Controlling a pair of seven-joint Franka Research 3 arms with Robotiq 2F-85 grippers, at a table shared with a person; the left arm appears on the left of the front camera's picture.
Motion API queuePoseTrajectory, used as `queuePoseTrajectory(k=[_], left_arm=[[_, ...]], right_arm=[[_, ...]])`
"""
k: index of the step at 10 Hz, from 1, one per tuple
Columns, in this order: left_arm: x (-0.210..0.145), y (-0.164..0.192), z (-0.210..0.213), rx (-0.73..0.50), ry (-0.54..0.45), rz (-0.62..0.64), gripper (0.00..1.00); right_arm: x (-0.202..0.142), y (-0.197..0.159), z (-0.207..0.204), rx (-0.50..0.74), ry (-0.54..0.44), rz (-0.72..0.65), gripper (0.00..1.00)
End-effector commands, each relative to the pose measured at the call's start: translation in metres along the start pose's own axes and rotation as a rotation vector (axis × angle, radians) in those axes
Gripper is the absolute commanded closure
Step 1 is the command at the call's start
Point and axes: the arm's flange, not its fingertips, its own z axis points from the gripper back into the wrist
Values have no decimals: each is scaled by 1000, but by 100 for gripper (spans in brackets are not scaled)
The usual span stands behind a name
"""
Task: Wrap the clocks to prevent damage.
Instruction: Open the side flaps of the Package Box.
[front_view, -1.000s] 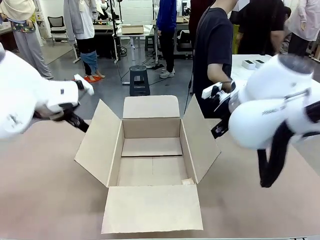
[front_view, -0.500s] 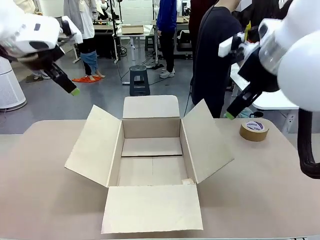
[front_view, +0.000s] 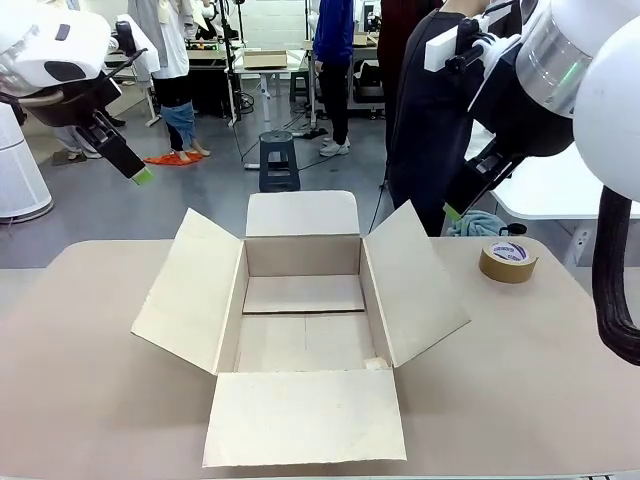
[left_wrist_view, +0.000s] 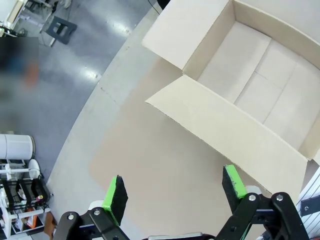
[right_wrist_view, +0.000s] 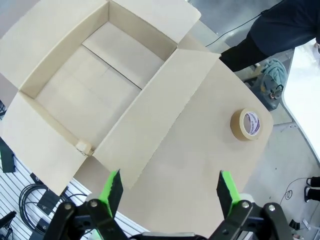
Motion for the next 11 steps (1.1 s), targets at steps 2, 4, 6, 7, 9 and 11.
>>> queuePoseTrajectory(k=[2,4,6,7,9,11], left_arm=[[4,2,-2,3,-8,0,0],[2,27,2,-159,-56,14,0],[2,65,11,-331,-181,-19,0],[-3,80,15,-379,-226,0,0],[-28,107,18,-442,-368,-8,0],[-63,122,17,-498,-550,-13,0]], right_arm=[[-3,-4,-7,4,3,19,0],[-1,-24,13,187,-136,71,0],[-13,-66,30,330,-312,140,0],[-22,-87,36,390,-408,118,0],[-48,-122,34,380,-496,117,0],[-79,-145,20,398,-554,67,0]])
